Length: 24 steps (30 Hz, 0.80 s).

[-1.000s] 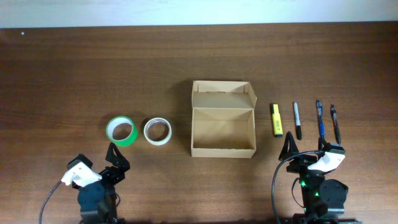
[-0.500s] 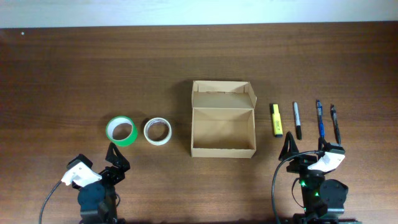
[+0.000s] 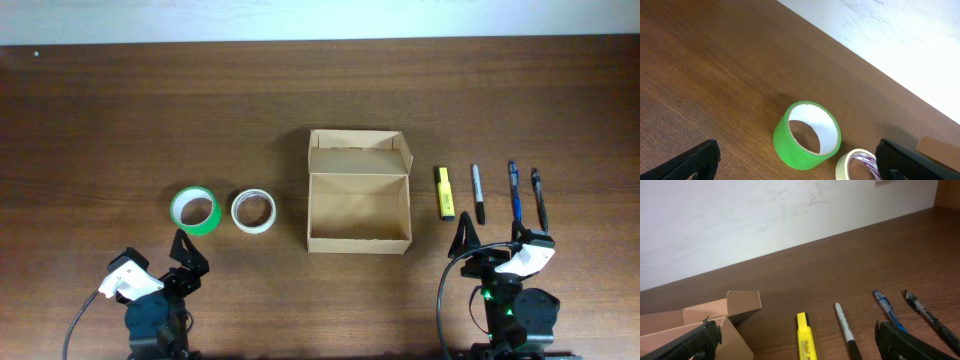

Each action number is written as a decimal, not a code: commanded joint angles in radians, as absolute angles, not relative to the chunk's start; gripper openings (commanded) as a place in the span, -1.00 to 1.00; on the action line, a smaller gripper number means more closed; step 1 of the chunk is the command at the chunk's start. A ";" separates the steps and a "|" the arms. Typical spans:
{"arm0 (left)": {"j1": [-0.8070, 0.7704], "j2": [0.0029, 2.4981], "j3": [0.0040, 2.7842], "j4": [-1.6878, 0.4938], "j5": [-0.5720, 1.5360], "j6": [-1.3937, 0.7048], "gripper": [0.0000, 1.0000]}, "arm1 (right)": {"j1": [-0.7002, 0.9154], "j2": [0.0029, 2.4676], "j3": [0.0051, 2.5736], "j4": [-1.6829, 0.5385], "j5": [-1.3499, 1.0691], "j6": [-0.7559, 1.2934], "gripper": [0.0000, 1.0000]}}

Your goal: Pack container

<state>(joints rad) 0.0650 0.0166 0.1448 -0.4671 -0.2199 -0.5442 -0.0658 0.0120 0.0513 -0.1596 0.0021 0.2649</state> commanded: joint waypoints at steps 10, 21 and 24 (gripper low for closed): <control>0.066 0.006 0.154 -0.463 -0.056 -0.380 0.99 | -0.073 0.004 0.055 -0.156 -0.173 0.267 0.98; 0.065 0.101 0.545 -0.553 -0.018 -0.267 0.99 | -0.073 0.004 0.442 -0.376 -0.278 0.232 0.98; 0.065 0.167 0.703 -0.625 0.014 -0.267 0.99 | -0.073 0.007 0.616 -0.478 -0.281 0.210 0.98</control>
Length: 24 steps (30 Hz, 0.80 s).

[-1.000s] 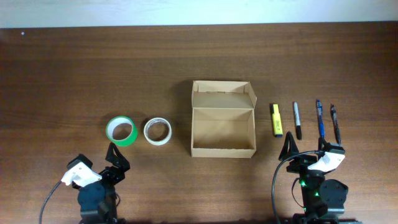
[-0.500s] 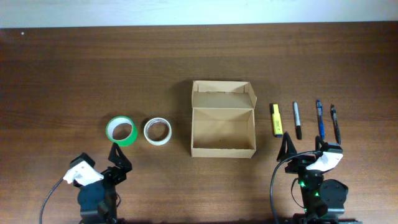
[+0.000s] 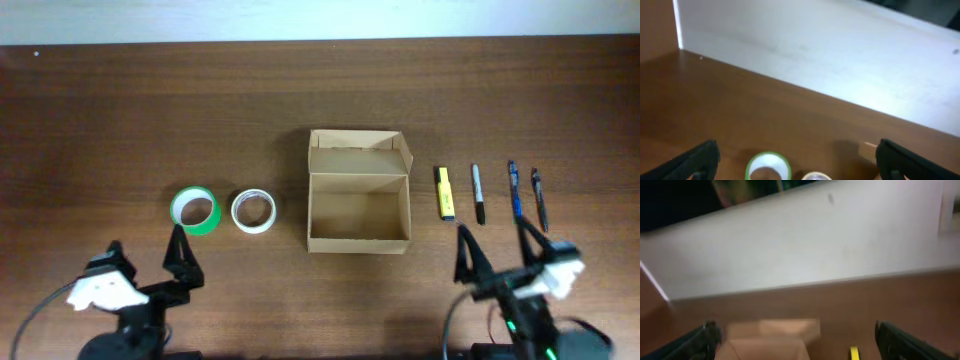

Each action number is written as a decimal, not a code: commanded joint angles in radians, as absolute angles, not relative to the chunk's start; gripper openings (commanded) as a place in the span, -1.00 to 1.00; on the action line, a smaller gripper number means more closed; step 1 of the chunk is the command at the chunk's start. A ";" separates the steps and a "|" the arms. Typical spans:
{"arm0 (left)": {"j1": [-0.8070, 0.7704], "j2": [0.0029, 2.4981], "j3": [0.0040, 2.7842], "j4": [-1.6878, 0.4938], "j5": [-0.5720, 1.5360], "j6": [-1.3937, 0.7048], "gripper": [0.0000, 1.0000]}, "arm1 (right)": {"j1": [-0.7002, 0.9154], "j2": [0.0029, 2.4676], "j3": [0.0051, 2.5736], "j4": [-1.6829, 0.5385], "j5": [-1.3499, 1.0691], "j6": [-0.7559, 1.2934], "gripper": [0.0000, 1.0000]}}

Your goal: Pack container

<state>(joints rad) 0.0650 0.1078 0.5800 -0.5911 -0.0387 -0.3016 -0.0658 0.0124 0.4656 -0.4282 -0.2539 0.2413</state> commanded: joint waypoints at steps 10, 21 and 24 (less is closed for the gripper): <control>0.039 0.366 1.151 -0.762 0.136 -0.267 0.99 | -0.073 0.122 1.168 -0.951 -0.328 0.210 0.98; 0.035 0.498 1.560 -0.894 0.222 -0.299 0.99 | -0.073 0.426 1.584 -1.143 -0.516 0.130 0.98; 0.035 0.572 1.612 -0.981 0.224 -0.301 0.99 | -0.073 0.572 1.650 -1.221 -0.517 0.125 0.98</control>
